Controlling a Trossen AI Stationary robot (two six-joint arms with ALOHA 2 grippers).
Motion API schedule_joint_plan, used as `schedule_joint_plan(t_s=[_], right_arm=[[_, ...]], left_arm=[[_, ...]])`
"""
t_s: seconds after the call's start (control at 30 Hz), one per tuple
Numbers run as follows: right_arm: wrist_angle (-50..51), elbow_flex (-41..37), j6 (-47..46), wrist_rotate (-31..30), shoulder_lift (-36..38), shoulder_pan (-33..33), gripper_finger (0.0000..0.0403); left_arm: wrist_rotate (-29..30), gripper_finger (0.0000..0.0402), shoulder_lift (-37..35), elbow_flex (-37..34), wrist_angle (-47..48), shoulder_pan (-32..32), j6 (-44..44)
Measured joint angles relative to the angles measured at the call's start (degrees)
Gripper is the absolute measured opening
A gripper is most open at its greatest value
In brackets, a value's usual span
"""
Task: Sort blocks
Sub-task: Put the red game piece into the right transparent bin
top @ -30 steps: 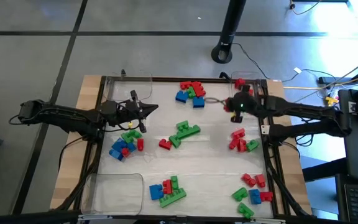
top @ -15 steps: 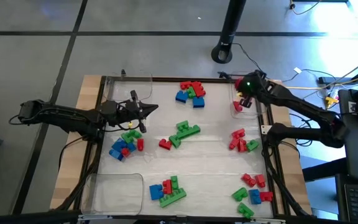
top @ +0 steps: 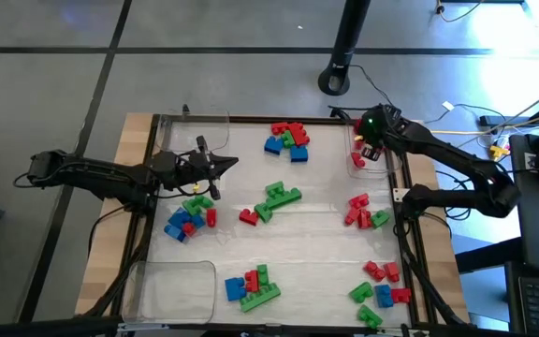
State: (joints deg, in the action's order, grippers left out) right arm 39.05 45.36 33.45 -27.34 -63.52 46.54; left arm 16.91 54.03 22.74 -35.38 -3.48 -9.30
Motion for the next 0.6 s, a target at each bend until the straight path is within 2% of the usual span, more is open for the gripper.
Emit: schedule_joint_plan(t_s=[0.1,0.23,0.4,0.6], right_arm=[[0.1,0.0,0.0,0.1,0.0,0.0,0.0201],[1.0,0.0,0.2,1.5,0.0,0.0,0.0235],[4.4,1.3,1.5,3.1,0.6,0.0,0.0245],[8.4,2.7,0.1,11.9,3.6,-0.1,0.0239]], left_arm=[[0.0,0.0004,0.0,0.0,0.0,0.0,0.0],[0.0,0.0004,0.0,0.0,0.0,0.0,0.0],[0.0,0.0004,0.0,0.0,0.0,0.0,-0.1],[0.0,0.0004,0.0,0.0,0.1,0.0,0.0]])
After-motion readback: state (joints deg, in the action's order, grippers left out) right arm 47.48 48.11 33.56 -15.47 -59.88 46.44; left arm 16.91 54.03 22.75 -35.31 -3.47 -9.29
